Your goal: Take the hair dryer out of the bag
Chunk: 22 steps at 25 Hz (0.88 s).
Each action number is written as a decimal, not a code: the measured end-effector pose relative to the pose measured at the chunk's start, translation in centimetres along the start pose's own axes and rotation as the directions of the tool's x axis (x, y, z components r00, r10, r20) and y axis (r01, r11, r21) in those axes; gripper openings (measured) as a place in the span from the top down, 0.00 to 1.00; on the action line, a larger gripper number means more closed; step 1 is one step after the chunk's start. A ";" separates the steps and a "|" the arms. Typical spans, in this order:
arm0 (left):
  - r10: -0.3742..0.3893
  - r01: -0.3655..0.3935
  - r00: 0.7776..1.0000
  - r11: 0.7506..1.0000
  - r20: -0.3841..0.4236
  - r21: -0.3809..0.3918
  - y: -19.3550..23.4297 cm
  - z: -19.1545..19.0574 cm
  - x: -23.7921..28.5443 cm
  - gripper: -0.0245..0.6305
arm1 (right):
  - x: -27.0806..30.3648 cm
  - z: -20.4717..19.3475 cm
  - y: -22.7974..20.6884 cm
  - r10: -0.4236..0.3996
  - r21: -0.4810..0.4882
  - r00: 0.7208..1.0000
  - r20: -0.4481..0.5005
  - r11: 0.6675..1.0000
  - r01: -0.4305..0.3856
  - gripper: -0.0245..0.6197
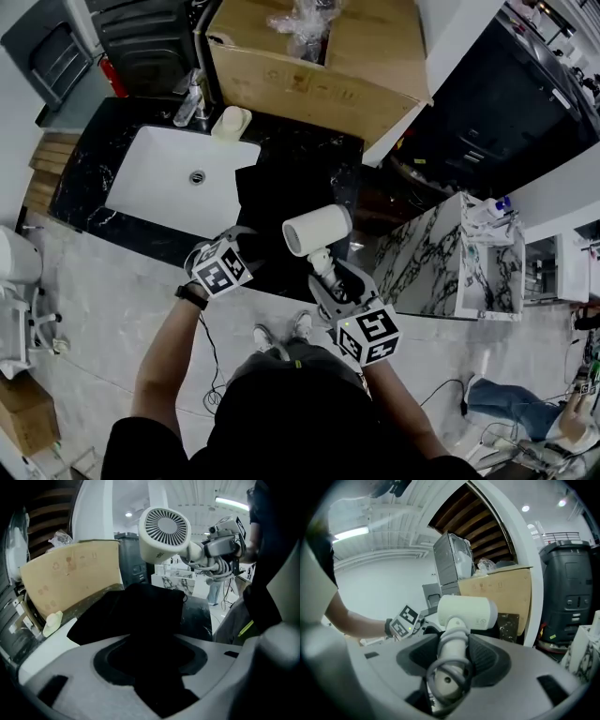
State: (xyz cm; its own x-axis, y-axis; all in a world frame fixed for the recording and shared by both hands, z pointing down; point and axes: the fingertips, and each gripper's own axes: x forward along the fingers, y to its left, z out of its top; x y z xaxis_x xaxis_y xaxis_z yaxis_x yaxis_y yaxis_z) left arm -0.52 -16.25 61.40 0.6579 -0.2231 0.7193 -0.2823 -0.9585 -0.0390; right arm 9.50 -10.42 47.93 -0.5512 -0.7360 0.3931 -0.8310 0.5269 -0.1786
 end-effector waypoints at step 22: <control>0.273 -0.154 0.874 0.940 0.402 -0.303 -1.7 3.9 -8.8 0.42 | 0.6 2.1 0.4 0.025 0.040 0.997 0.076 0.999 -0.028 0.63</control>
State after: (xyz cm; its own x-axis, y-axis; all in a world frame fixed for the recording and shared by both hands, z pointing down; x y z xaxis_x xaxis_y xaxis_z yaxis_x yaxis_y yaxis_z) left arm -3.12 -13.36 52.45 0.7789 -0.5277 0.3389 -0.5784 -0.8134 0.0626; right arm 8.68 -11.57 46.16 -0.5759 -0.7528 0.3187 -0.8175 0.5298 -0.2259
